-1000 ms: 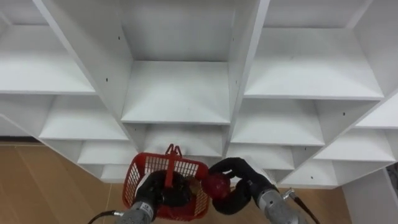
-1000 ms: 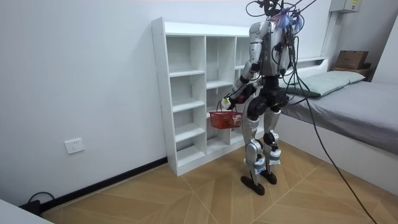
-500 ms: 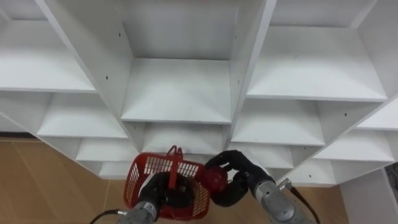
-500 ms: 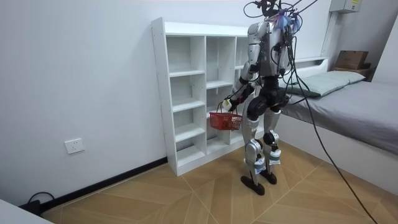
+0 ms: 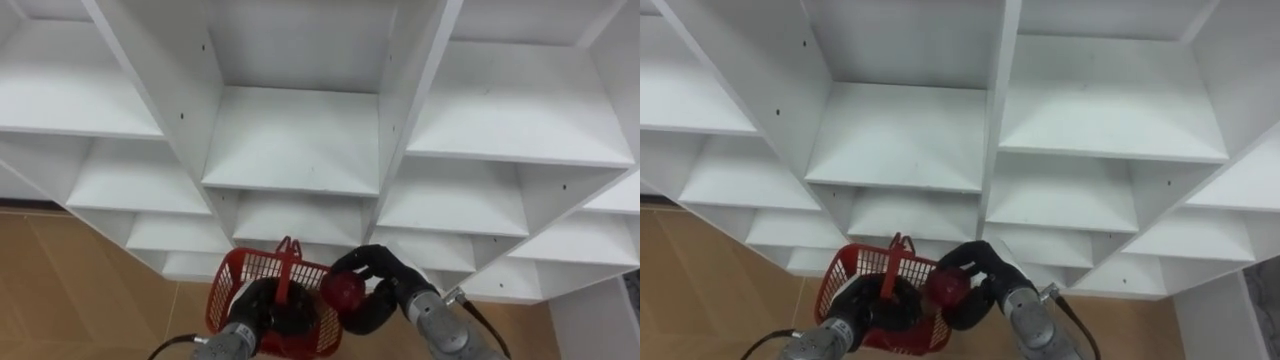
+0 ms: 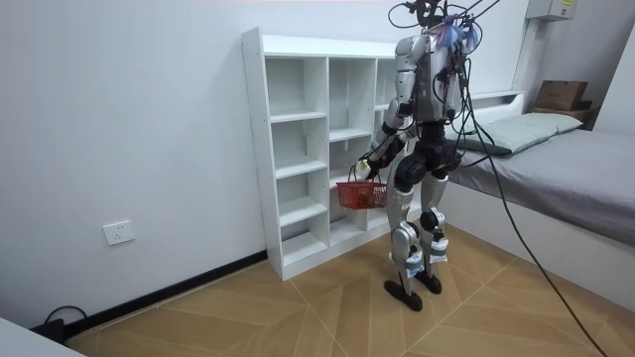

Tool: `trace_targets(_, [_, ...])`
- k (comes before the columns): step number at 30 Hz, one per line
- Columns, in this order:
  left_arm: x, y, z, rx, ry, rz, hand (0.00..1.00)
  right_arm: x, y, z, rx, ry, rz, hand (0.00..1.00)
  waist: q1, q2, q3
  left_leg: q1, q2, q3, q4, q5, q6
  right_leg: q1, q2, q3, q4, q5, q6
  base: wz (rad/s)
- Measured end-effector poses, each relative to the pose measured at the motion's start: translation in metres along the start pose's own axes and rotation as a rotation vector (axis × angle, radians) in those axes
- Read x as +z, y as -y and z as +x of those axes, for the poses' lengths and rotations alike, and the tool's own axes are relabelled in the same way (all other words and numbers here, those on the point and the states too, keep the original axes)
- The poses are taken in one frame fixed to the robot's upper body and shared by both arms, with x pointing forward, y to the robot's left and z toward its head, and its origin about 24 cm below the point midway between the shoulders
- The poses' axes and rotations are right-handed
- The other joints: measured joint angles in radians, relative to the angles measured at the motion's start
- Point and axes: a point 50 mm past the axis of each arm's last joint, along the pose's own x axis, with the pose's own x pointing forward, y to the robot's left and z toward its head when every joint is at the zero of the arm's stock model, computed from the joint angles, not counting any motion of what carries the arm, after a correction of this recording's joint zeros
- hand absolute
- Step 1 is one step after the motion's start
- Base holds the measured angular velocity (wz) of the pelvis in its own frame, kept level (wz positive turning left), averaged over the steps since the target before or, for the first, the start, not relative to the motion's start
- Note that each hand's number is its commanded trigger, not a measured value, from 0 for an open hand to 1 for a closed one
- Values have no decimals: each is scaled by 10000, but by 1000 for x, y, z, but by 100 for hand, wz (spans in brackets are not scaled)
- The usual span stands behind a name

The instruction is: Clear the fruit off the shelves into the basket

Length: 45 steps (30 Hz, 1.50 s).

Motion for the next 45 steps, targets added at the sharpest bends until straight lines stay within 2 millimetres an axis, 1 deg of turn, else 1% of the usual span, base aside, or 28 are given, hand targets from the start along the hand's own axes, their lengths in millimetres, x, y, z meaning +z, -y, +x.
trace_targets(4, [6, 0, 2, -24, 142, 19, 100, 0, 0, 1, -64, -39, 47, 100, 3, 8, -5, 7, 0, 1, -7, 1, 0, 1, 1, 3, -13, 0, 0, 0])
trace_targets(9, [7, 2, 2, -195, 200, 26, 100, -1, 1, 3, -110, -189, 34, 100, 13, 23, -12, -9, 0, 1, -6, 1, 0, 3, 3, -3, -40, 0, 0, 0])
trace_targets(13, [7, 3, 2, -269, 191, -25, 100, -12, -1, 6, -71, -744, 360, 100, -10, 45, -18, 30, 0, 1, 5, 2, 0, 62, 5, -5, -63, 0, 0, 0])
trace_targets(16, [7, 3, 2, -285, 186, -33, 100, -15, -5, 6, 18, -933, 453, 100, -11, 59, -15, 17, 1, 1, 4, 2, -1, 49, 5, -7, -62, 0, 0, 0])
trace_targets(21, [7, 4, 2, -337, 172, -18, 100, -19, -6, 5, 45, -1124, 497, 100, -41, 124, -17, -6, 2, -10, -3, 2, -1, 38, 5, -25, -59, 1, 0, 0])
trace_targets(26, [5, 8, 2, -615, 133, 81, 100, -19, -6, 5, 51, -1125, 499, 100, -51, 178, -32, -42, 0, -91, -7, 2, -1, 19, 5, -96, -60, 1, -1, 3])
trace_targets(33, [5, 10, 2, -693, 131, 98, 100, -19, -7, 5, 78, -1122, 509, 100, -61, 184, -34, -49, -5, -119, 12, 2, -1, 21, 1, -116, -63, 1, -1, 1])
trace_targets(39, [9, 11, 2, -750, 269, 49, 100, -19, -7, 5, 40, -1144, 1189, 100, -70, 183, -34, -18, -9, -119, 29, 4, -2, 60, -6, -113, -63, 1, -1, 0])
trace_targets(45, [8, 13, 2, -864, 257, 135, 100, -19, -6, 5, 60, -1149, 1300, 100, -100, 226, -7, -13, -13, -140, 40, 3, -1, 90, -13, -134, -58, 1, -1, 1])
